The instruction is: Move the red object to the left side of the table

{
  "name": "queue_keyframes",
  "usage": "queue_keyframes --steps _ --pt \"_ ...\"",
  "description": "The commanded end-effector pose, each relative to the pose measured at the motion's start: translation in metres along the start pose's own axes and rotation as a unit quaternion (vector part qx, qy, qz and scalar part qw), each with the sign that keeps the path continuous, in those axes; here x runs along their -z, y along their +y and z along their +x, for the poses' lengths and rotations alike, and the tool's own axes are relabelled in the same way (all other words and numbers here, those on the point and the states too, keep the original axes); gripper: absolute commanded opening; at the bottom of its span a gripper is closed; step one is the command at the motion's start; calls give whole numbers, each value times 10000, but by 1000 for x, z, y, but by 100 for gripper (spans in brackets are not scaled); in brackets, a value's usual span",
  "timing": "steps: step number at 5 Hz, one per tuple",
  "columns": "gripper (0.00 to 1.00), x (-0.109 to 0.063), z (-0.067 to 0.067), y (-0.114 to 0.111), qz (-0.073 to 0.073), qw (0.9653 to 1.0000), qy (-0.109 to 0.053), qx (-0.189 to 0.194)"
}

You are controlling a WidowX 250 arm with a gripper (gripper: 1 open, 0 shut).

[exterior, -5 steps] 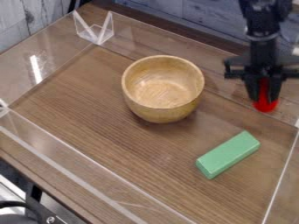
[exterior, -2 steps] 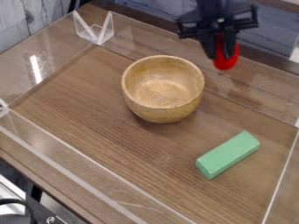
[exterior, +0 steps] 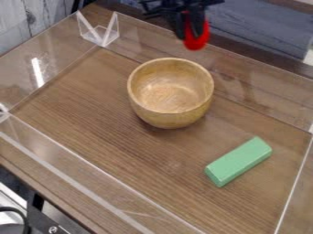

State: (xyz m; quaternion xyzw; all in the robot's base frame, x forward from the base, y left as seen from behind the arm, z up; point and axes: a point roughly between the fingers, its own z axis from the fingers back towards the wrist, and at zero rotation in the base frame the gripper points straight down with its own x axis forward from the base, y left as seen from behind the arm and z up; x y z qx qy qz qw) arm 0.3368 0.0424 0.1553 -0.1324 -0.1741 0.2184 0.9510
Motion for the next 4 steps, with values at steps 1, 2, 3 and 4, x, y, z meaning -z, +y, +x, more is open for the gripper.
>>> queue_keyframes --steps 1,2,3,4 --pt "0 -25 2 24 1 9994 -237 243" --pt "0 -33 0 57 89 9989 -200 423" --pt "0 -36 1 80 186 9981 -184 560" --pt "0 -34 3 102 290 9969 -172 710"
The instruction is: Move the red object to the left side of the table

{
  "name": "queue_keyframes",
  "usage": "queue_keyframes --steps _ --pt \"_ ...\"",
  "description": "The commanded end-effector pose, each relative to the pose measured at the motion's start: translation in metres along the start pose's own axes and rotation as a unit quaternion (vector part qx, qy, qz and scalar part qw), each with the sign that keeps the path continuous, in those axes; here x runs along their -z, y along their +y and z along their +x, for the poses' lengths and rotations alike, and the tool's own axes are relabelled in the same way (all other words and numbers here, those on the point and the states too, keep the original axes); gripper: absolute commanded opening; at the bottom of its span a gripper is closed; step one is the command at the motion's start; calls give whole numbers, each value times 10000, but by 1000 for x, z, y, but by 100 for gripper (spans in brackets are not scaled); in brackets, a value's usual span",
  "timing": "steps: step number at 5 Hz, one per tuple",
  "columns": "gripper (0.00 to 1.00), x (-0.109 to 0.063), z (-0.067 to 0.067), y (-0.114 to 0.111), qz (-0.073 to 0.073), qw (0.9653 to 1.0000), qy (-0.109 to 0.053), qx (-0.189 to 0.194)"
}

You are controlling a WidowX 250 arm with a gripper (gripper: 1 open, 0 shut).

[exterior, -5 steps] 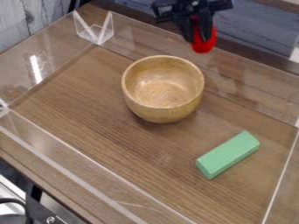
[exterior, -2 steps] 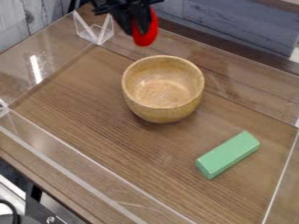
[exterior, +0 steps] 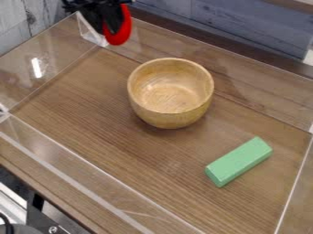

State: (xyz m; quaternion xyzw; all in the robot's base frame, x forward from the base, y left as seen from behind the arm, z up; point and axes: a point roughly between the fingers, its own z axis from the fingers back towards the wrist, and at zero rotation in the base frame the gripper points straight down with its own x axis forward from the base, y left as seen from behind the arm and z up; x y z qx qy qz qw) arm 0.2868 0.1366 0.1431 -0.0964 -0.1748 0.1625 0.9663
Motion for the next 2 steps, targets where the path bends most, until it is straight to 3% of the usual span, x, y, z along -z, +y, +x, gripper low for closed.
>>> queue_keyframes --steps 1,2 --pt "0 -6 2 15 228 9996 -175 -59" --pt "0 -2 0 29 401 9988 -175 -201"
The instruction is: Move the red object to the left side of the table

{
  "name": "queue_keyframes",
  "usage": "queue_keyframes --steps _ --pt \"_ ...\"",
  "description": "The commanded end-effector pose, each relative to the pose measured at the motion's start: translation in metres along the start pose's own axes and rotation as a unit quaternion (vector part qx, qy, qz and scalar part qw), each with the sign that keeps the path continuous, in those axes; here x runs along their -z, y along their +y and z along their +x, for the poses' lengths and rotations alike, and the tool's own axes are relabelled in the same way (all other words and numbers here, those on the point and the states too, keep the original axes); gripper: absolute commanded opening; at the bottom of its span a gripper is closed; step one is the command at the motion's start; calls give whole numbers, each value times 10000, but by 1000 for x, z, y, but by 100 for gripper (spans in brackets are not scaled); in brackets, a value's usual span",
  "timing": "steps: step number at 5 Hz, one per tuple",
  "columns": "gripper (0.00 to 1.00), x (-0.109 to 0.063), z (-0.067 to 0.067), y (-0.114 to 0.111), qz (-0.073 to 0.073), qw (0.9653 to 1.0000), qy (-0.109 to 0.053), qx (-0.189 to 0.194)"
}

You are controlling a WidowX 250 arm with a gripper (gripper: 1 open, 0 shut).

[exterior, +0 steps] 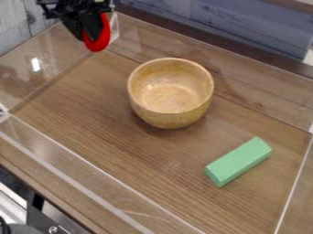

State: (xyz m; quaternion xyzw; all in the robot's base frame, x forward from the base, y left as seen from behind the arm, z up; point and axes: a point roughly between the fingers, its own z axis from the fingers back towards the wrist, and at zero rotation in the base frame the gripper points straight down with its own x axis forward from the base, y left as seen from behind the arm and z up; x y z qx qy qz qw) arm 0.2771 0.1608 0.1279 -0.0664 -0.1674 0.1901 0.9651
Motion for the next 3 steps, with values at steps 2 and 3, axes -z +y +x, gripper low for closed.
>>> queue_keyframes --steps 2,3 --pt "0 13 -2 41 440 9983 -182 -344" --pt "0 37 4 46 604 9971 -134 -436"
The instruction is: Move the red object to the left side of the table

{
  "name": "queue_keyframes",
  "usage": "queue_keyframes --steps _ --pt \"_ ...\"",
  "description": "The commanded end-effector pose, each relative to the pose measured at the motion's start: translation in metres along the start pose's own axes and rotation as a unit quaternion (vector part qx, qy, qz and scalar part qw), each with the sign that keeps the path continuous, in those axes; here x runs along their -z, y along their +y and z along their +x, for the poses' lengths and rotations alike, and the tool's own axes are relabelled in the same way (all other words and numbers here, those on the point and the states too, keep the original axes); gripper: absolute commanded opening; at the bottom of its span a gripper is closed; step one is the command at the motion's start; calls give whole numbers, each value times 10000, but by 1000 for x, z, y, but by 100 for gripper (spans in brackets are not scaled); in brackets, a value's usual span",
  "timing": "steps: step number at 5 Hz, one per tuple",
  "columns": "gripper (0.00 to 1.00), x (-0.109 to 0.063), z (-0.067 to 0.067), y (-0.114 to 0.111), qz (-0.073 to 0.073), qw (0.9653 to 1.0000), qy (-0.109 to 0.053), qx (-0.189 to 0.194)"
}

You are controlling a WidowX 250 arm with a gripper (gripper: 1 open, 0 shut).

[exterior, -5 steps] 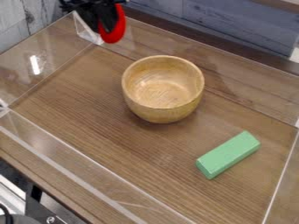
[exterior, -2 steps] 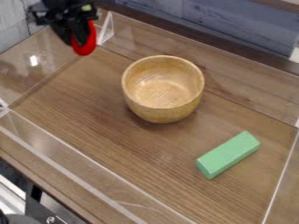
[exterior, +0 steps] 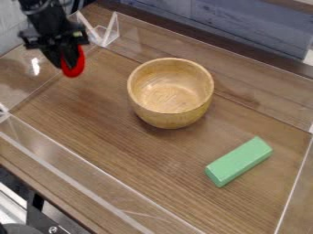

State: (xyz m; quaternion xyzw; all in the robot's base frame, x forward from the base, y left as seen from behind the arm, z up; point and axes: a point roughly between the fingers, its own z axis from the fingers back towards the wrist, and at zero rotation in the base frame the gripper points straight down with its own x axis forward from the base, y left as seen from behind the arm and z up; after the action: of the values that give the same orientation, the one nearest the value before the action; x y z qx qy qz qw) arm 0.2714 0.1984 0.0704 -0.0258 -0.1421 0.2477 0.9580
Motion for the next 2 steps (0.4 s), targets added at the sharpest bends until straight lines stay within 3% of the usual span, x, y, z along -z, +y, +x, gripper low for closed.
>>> queue_keyframes --steps 1,2 --pt "0 8 18 -4 172 9996 -221 66" --pt "100 20 22 2 149 9996 -105 218"
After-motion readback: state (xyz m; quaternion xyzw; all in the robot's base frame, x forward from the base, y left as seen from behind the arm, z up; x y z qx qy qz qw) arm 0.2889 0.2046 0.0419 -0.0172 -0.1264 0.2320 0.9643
